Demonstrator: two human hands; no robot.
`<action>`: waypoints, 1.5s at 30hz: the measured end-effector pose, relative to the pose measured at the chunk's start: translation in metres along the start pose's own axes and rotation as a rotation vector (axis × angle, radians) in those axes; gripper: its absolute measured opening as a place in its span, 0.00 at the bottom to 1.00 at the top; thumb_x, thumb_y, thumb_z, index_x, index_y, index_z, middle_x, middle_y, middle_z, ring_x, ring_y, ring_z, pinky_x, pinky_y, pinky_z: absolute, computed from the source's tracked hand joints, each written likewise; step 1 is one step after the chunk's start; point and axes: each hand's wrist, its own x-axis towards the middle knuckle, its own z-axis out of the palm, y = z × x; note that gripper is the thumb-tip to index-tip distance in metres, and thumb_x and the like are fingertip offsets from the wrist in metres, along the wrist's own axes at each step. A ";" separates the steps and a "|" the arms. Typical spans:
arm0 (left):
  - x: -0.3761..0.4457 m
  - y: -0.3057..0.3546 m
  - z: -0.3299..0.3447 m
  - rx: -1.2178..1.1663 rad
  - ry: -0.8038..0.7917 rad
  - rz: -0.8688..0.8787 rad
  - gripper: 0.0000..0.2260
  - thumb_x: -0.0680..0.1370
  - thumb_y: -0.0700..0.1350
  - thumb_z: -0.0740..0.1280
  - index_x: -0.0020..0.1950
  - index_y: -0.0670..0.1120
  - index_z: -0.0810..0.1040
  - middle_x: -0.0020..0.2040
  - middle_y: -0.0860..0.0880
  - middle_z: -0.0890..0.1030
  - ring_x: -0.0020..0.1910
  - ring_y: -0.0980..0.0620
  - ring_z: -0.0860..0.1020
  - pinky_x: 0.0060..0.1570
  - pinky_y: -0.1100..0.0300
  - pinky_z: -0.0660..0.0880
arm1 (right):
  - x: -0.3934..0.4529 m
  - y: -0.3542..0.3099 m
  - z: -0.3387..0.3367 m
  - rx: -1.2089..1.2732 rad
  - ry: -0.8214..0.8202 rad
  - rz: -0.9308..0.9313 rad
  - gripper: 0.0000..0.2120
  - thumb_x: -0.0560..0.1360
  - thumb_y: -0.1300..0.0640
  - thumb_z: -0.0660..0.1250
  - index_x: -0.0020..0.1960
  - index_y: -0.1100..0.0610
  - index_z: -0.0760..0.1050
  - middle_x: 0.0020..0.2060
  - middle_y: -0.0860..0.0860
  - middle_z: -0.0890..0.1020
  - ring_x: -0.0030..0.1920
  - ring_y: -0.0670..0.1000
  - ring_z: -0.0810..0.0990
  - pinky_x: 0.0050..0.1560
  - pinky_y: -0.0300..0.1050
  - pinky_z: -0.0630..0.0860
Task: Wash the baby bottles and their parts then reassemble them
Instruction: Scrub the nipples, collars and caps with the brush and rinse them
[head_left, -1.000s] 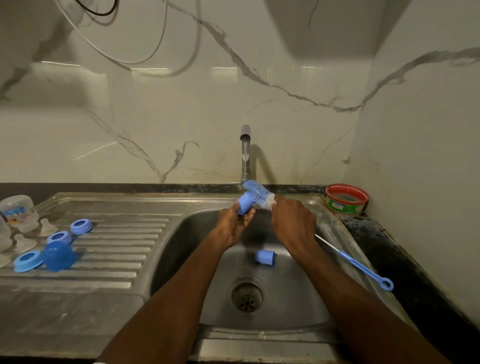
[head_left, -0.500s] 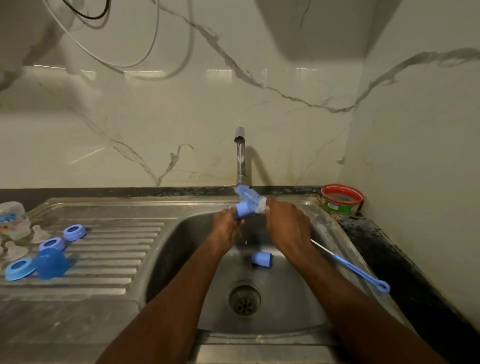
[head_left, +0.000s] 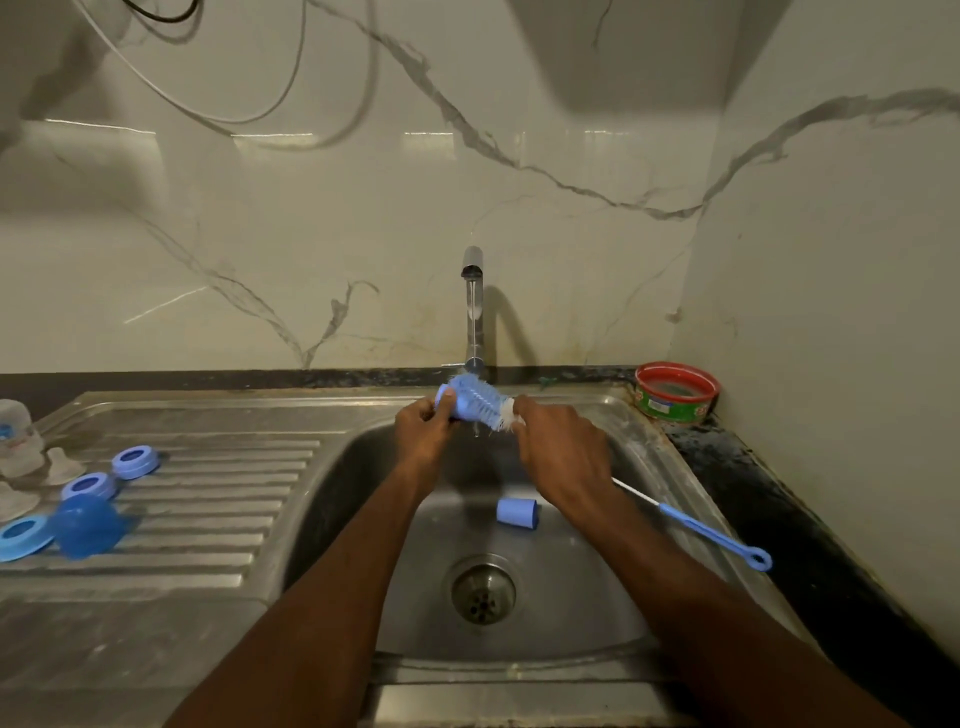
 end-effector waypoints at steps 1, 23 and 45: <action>-0.002 -0.003 0.004 0.059 -0.093 0.030 0.11 0.83 0.47 0.66 0.54 0.41 0.84 0.49 0.45 0.86 0.50 0.48 0.85 0.52 0.56 0.81 | 0.001 -0.002 0.001 0.005 0.009 0.004 0.15 0.81 0.53 0.65 0.66 0.50 0.71 0.54 0.53 0.82 0.50 0.55 0.81 0.42 0.47 0.71; -0.007 -0.008 0.019 -0.102 -0.112 -0.087 0.11 0.82 0.46 0.67 0.58 0.41 0.84 0.52 0.44 0.87 0.50 0.50 0.85 0.52 0.57 0.80 | -0.003 -0.004 0.002 -0.017 0.044 0.046 0.14 0.80 0.55 0.65 0.65 0.50 0.70 0.54 0.53 0.82 0.52 0.55 0.82 0.48 0.50 0.76; -0.015 0.005 0.001 0.727 -0.389 0.681 0.05 0.82 0.44 0.67 0.48 0.50 0.81 0.41 0.59 0.79 0.41 0.62 0.78 0.45 0.70 0.70 | 0.013 0.022 -0.010 -0.002 0.029 0.108 0.13 0.79 0.55 0.65 0.64 0.50 0.74 0.55 0.54 0.82 0.53 0.57 0.81 0.50 0.50 0.77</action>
